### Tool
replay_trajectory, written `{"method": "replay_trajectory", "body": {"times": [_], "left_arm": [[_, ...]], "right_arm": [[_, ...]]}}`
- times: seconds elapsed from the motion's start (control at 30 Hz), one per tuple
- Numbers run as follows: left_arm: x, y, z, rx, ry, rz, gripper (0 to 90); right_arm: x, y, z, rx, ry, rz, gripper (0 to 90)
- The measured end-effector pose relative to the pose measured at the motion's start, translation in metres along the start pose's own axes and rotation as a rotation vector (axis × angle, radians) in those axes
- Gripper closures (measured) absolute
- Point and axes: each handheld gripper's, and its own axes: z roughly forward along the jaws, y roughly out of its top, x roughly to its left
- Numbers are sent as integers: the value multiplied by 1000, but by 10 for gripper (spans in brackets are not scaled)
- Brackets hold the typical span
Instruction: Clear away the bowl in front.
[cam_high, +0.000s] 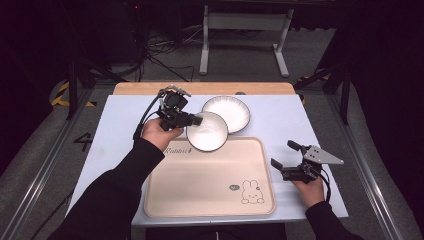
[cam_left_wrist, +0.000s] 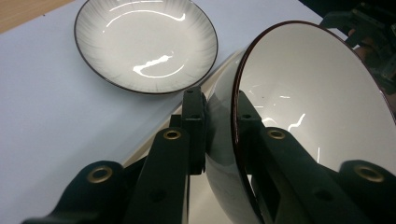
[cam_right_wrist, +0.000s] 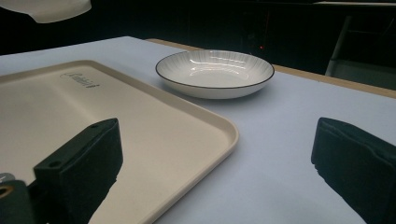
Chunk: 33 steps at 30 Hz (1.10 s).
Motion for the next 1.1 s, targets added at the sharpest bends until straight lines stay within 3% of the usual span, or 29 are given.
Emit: {"method": "replay_trajectory", "body": {"times": [0.53, 1.1], "left_arm": [[-4, -12, 21, 132, -44, 40, 800], [-8, -22, 40, 241, -57, 69, 801]], "right_arm": [[0, 0, 0, 2, 0, 1, 27], [0, 0, 0, 2, 0, 1, 27]]}}
